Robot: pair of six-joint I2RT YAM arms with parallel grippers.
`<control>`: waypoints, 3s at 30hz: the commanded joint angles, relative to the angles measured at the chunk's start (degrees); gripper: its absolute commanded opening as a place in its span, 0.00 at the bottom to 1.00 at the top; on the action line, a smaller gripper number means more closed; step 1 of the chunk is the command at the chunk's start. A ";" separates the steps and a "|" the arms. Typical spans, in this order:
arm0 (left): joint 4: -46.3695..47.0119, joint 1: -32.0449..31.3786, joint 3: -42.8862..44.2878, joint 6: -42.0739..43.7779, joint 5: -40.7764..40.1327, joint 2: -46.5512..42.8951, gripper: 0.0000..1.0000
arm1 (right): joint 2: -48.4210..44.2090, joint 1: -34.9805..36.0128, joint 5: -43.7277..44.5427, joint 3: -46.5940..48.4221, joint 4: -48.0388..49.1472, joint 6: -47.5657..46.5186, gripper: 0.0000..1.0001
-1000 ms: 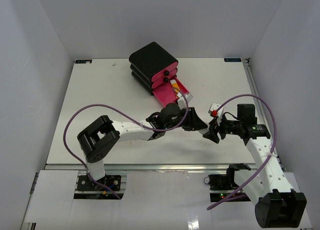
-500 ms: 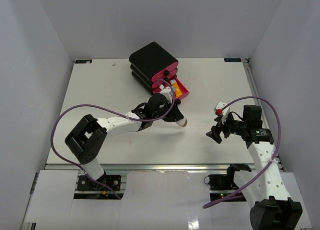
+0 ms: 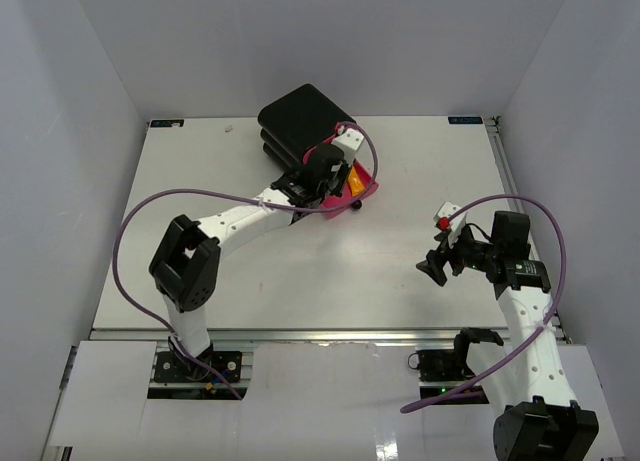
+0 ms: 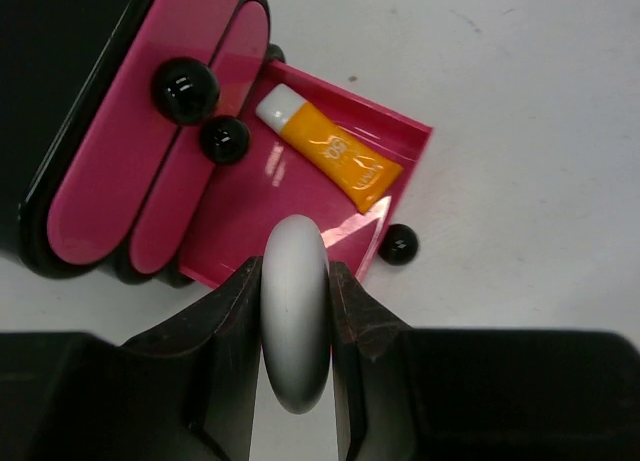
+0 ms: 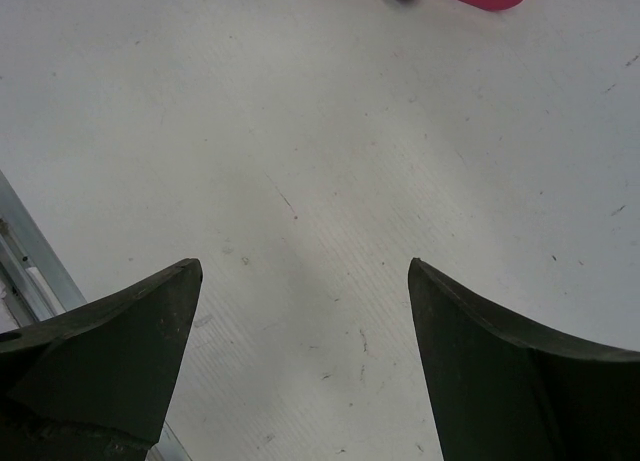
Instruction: Organize the makeup
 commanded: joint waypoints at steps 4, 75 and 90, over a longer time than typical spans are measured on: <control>-0.40 -0.74 7.05 17.86 -11.53 10.61 0.14 | -0.85 -2.01 -1.62 0.11 0.64 -0.44 0.90; -8.66 -3.00 16.34 7.13 -10.04 27.49 0.41 | 1.32 -11.83 -8.68 1.33 -5.50 -6.38 0.90; -10.08 1.33 21.88 8.99 -13.44 29.62 0.89 | 1.40 -12.76 -8.85 1.33 -5.67 -6.46 0.90</control>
